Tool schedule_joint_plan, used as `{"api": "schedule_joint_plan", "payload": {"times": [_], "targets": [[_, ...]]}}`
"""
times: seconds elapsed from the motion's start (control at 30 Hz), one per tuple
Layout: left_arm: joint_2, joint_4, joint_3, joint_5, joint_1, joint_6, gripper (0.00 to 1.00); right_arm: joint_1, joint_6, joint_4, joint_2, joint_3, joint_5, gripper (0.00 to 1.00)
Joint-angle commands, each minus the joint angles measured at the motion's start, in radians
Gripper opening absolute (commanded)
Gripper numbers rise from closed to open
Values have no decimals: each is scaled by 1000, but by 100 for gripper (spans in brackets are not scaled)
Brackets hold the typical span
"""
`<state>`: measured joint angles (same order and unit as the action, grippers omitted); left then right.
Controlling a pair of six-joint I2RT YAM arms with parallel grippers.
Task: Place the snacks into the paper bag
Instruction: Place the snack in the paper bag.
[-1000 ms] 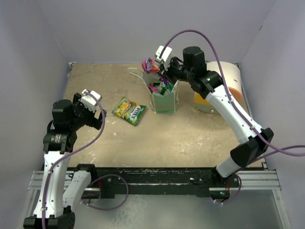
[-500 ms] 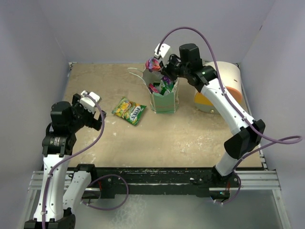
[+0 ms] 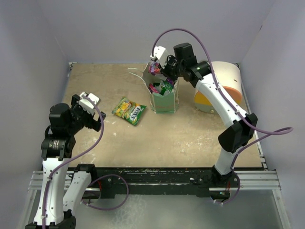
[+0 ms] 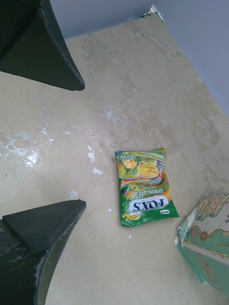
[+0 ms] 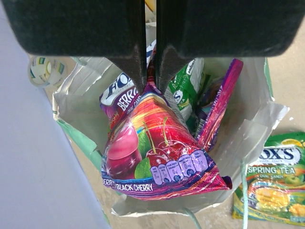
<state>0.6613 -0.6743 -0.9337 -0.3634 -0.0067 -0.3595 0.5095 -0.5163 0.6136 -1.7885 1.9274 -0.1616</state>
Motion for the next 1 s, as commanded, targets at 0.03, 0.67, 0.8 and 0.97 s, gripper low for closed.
{"api": "schedule_joint_plan", "payload": {"times": [0.03,0.67,0.8,0.97], "targets": [[-13,36,7,-18,7,-13,99,-3,-63,6,0,71,51,0],[-20,35,14,-28,7,-13,99,-3,-149,83,-51,93,136,0],[-21,35,17,-26,7,-13,99,-4,-167,89,-77,108,169,0],[-16,37,20,-26,7,-16,99,-3,-179,81,-105,123,209,0]]}}
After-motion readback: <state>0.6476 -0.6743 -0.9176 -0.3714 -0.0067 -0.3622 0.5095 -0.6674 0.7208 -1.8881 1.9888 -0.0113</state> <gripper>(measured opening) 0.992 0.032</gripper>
